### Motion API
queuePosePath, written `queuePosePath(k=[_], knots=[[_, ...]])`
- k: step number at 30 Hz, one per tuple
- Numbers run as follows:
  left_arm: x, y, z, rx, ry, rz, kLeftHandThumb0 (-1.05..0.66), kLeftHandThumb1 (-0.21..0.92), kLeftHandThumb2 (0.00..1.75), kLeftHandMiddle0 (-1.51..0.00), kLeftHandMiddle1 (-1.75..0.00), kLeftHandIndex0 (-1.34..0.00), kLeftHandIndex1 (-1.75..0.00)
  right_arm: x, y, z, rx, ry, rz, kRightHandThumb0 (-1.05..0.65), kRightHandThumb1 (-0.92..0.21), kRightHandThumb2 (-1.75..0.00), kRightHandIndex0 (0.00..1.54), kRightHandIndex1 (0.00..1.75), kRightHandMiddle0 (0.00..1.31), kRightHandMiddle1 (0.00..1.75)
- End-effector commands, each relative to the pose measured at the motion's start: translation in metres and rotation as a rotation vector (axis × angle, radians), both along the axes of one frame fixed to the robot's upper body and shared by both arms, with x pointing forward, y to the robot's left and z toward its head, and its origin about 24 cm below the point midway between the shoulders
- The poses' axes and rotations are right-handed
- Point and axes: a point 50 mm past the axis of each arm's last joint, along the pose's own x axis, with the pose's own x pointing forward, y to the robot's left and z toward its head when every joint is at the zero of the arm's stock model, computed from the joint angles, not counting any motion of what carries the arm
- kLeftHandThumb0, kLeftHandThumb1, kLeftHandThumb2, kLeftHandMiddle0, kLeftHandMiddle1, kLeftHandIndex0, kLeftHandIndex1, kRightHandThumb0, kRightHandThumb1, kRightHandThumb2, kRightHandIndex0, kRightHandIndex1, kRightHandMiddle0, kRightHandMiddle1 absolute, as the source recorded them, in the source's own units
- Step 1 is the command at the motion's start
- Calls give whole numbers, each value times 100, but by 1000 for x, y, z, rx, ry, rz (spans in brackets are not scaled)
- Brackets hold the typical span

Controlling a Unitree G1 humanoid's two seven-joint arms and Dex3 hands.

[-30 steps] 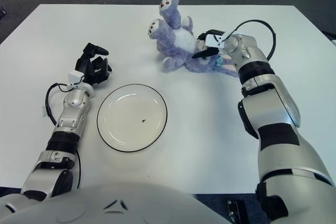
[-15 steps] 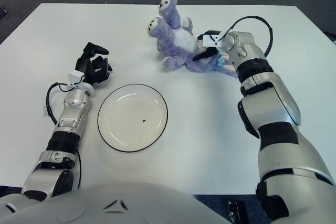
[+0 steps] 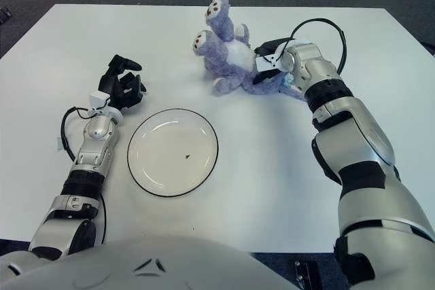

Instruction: Put the doll into the plate.

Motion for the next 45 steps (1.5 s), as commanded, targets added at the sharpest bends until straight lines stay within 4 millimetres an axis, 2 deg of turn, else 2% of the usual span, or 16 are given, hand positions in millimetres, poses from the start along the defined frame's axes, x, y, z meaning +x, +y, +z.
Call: queuePosePath(k=[1, 12, 33, 35, 36, 37, 38, 41, 45], knots=[[-16, 3, -31, -19, 118, 26, -38, 67, 85, -70, -175, -35, -175, -15, -17, -40, -109, 120, -42, -50, -84, 0, 65, 169, 65, 3], [-17, 3, -32, -20, 117, 25, -38, 67, 85, -70, -175, -35, -175, -20, -7, -46, -181, 88, -49, -49, -83, 0, 68, 175, 66, 2], [-18, 2, -31, -19, 113, 26, -38, 67, 85, -70, -175, -35, -175, -24, 2, -49, -196, 74, -61, -48, -84, 0, 74, 175, 68, 2], [-18, 2, -31, -19, 112, 27, -38, 67, 85, -70, -175, -35, -175, -24, 2, -49, -192, 73, -64, -46, -86, -1, 73, 175, 78, 8], [-18, 2, -31, -19, 112, 27, -38, 67, 85, -70, -175, -35, -175, -24, 2, -49, -190, 72, -65, -44, -87, -2, 73, 175, 76, 30], [-18, 2, -31, -18, 112, 28, -38, 67, 85, -70, -175, -35, -175, -24, 2, -49, -187, 70, -67, -42, -89, -5, 74, 175, 72, 65], [-18, 2, -31, -18, 112, 28, -38, 67, 85, -70, -175, -35, -175, -24, 2, -49, -185, 69, -69, -40, -90, -7, 73, 175, 69, 88], [-18, 2, -31, -18, 112, 28, -38, 67, 85, -70, -175, -35, -175, -24, 2, -49, -183, 68, -71, -39, -91, -9, 73, 175, 66, 114], [-18, 2, -31, -18, 112, 28, -38, 67, 85, -70, -175, -35, -175, -24, 2, -49, -183, 68, -71, -38, -92, -10, 72, 175, 65, 124]])
